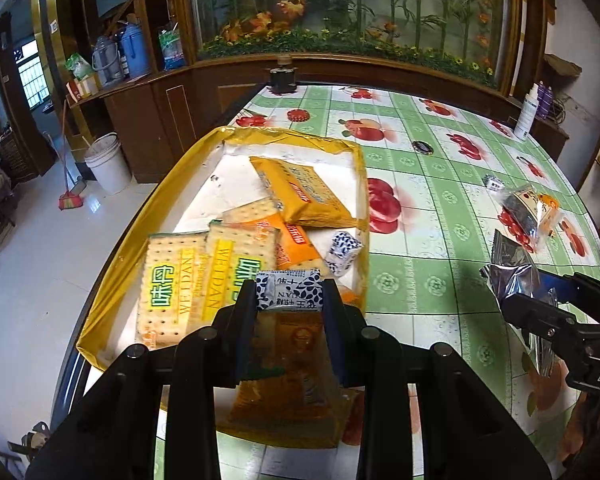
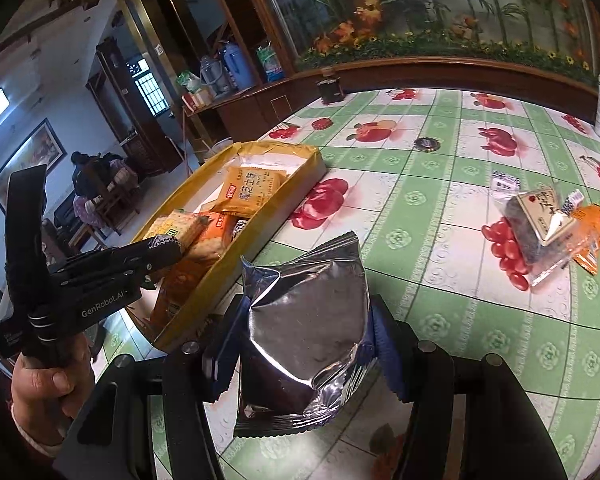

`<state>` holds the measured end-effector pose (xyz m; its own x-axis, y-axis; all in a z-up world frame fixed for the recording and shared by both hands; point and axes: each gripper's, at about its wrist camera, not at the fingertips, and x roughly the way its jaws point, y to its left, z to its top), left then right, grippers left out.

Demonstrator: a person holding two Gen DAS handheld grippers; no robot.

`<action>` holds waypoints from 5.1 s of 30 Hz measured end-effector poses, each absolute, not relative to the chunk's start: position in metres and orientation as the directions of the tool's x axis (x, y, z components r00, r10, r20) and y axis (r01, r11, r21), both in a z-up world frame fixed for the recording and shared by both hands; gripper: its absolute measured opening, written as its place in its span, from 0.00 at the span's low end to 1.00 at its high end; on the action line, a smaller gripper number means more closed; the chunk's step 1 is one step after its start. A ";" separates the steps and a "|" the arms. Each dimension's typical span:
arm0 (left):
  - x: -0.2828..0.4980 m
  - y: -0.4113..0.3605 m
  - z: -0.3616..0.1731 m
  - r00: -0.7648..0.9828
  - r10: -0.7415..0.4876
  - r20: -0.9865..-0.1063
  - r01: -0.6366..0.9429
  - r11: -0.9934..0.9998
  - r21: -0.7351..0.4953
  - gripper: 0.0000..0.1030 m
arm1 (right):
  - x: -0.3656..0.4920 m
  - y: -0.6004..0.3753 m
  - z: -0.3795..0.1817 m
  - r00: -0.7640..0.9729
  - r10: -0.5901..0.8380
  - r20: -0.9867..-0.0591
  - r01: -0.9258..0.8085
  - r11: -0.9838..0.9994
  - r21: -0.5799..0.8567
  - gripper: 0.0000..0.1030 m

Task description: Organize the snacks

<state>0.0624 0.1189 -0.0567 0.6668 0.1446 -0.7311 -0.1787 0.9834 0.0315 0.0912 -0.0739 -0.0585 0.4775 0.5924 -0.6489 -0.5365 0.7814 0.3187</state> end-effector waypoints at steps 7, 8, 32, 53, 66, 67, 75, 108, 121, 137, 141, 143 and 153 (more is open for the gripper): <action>0.065 0.131 -0.057 0.664 0.166 -0.729 -0.201 0.979 0.040 0.28 | 0.100 -0.052 -0.058 0.458 0.609 -0.648 -0.557 0.764 0.325 0.59; 0.066 0.132 -0.057 0.664 0.170 -0.729 -0.202 0.978 0.044 0.28 | 0.101 -0.049 -0.058 0.456 0.612 -0.646 -0.559 0.762 0.328 0.59; 0.105 0.174 -0.056 0.616 0.297 -0.730 -0.286 0.947 0.144 0.29 | 0.165 0.043 -0.039 0.438 0.668 -0.602 -0.625 0.707 0.331 0.59; 0.150 0.197 -0.072 0.500 0.307 -0.810 -0.332 0.932 0.149 0.41 | 0.221 0.075 -0.063 0.426 0.639 -0.640 -0.585 0.734 0.343 0.60; 0.123 0.186 -0.047 0.591 0.359 -0.722 -0.365 0.918 0.157 0.74 | 0.209 0.056 -0.059 0.434 0.654 -0.620 -0.565 0.733 0.379 0.62; 0.121 0.184 -0.046 0.592 0.355 -0.723 -0.363 0.919 0.154 0.74 | 0.206 0.051 -0.057 0.439 0.656 -0.614 -0.562 0.734 0.381 0.63; 0.115 0.162 -0.047 0.601 0.327 -0.729 -0.328 0.933 0.148 0.74 | 0.189 0.008 -0.049 0.480 0.643 -0.597 -0.528 0.755 0.389 0.64; 0.122 0.019 -0.046 0.614 0.082 -0.785 -0.042 0.997 0.072 0.74 | 0.133 -0.245 -0.083 0.658 0.389 -0.645 -0.144 0.905 0.400 0.67; 0.173 -0.061 -0.052 0.528 -0.176 -0.831 0.030 0.981 -0.189 0.74 | 0.139 -0.291 -0.084 0.691 0.341 -0.637 -0.065 0.907 0.415 0.67; 0.247 -0.114 -0.093 0.459 -0.252 -0.852 0.003 0.959 -0.282 0.76 | 0.169 -0.329 -0.082 0.716 0.315 -0.624 0.017 0.885 0.466 0.70; 0.232 -0.109 -0.093 0.481 -0.208 -0.852 0.058 0.977 -0.206 0.72 | 0.192 -0.310 -0.086 0.688 0.326 -0.648 0.007 0.890 0.456 0.70; 0.224 -0.102 -0.095 0.483 -0.192 -0.854 0.082 0.981 -0.175 0.56 | 0.203 -0.296 -0.088 0.678 0.306 -0.668 0.004 0.907 0.420 0.71; 0.216 -0.067 -0.080 0.490 -0.212 -0.846 0.084 0.977 -0.196 0.62 | 0.244 -0.249 -0.101 0.641 0.174 -0.747 0.067 0.958 0.280 0.78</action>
<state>0.2162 -0.0668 -0.0801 0.4899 -0.2115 -0.8457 0.0840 0.9771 -0.1957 0.2443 -0.2493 -0.1010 0.6411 0.1739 -0.7475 0.0668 0.9576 0.2801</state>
